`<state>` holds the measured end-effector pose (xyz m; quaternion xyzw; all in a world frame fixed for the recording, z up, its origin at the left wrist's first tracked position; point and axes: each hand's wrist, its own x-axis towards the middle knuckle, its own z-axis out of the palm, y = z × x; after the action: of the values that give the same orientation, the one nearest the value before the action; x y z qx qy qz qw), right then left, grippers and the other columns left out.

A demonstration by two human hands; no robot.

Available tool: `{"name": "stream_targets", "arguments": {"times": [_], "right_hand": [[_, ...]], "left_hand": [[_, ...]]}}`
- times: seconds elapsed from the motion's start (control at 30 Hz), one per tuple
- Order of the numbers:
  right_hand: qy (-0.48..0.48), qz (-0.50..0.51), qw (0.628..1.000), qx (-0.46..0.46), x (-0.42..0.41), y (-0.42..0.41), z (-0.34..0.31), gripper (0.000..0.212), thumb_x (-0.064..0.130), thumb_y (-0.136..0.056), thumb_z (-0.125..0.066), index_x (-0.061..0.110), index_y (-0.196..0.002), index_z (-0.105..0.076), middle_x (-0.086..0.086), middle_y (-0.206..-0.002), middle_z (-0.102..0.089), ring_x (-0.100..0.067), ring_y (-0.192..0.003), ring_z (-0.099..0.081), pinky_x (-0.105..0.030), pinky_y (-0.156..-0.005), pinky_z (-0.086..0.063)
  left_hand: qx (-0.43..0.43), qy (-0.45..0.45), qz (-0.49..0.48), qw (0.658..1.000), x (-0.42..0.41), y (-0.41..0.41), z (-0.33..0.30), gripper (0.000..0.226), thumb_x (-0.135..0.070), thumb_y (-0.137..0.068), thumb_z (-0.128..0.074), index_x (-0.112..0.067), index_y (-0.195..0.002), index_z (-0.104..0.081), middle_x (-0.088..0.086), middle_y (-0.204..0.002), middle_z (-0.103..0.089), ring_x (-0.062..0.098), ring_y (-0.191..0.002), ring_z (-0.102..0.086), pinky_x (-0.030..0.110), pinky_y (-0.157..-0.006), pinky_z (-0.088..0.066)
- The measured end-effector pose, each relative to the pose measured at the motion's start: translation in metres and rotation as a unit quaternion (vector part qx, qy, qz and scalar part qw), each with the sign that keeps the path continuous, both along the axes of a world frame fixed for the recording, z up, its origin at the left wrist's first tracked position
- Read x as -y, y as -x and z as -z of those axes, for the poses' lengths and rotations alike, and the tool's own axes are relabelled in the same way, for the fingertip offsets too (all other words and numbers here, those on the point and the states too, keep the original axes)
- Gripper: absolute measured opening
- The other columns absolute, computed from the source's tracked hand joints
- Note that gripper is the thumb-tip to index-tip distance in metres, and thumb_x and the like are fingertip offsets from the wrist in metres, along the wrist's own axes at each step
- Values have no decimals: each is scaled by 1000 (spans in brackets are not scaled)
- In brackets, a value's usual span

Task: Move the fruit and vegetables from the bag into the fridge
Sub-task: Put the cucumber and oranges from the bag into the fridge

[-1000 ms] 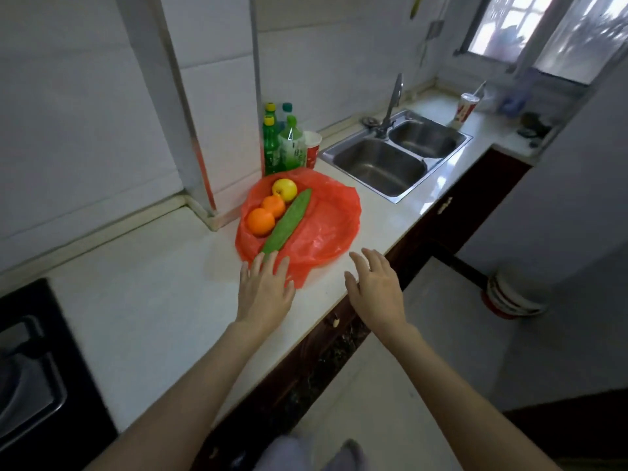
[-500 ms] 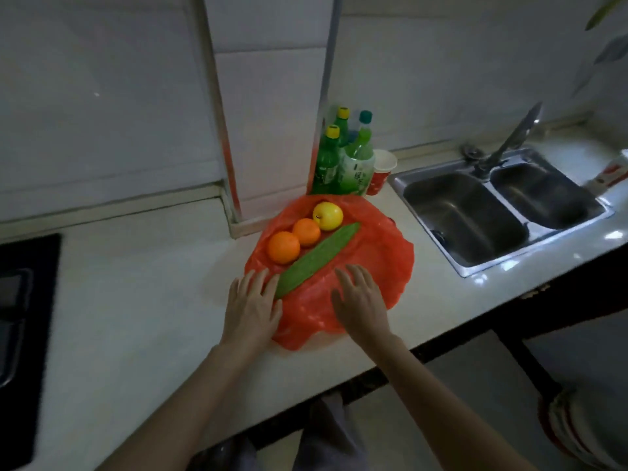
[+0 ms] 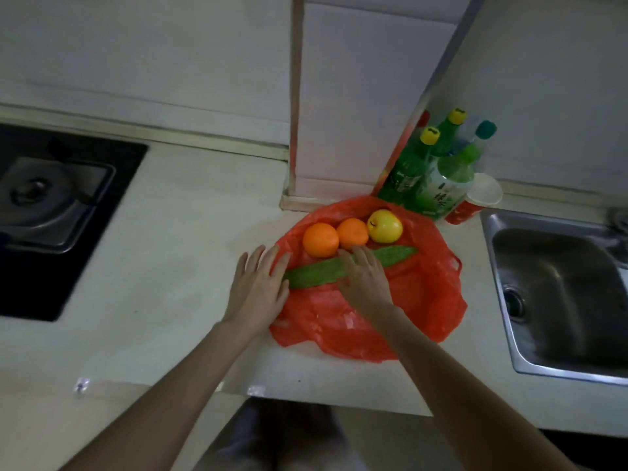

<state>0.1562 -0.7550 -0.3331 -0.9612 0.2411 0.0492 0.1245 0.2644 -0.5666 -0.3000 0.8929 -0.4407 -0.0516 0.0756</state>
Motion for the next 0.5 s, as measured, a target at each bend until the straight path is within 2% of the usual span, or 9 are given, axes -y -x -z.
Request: {"name": "stream_targets", "arguments": {"times": [0.2, 0.27, 0.4, 0.5], "right_hand": [[34, -40, 997, -57, 8, -2, 18, 68, 29, -81, -66, 18, -141, -35, -7, -141, -40, -28, -134, -32, -42, -109, -28], [58, -47, 995, -60, 8, -1, 21, 67, 24, -82, -65, 17, -141, -35, -6, -141, -40, -28, -136, -30, -42, -110, -29], [90, -63, 992, -62, 10, -5, 23, 55, 7, -89, -48, 14, -142, -35, -10, -141, -41, -30, -139, -27, -44, -111, -28], [107, -86, 989, -57, 15, -6, 20, 56, 2, -82, -58, 13, -135, -45, -11, -129, -52, -33, -128, -43, -45, -105, -36]], "left_hand": [[-2, 4, -21, 1000, 1, -2, 3, 48, -26, -91, -52, -9, -135, -47, 15, -139, -48, 37, -128, -41, 53, -107, -33], [-12, 7, -22, 1000, 1, 1, 4, 47, -27, -93, -49, -10, -137, -45, 14, -141, -45, 35, -130, -39, 53, -108, -32], [-17, 5, -20, 1000, -1, 5, 4, 48, -29, -94, -47, -13, -139, -43, 12, -142, -43, 33, -131, -38, 51, -109, -31], [-15, 3, -14, 1000, -2, 6, -1, 48, -30, -94, -46, -13, -139, -42, 11, -143, -42, 32, -132, -37, 51, -109, -30]]}}
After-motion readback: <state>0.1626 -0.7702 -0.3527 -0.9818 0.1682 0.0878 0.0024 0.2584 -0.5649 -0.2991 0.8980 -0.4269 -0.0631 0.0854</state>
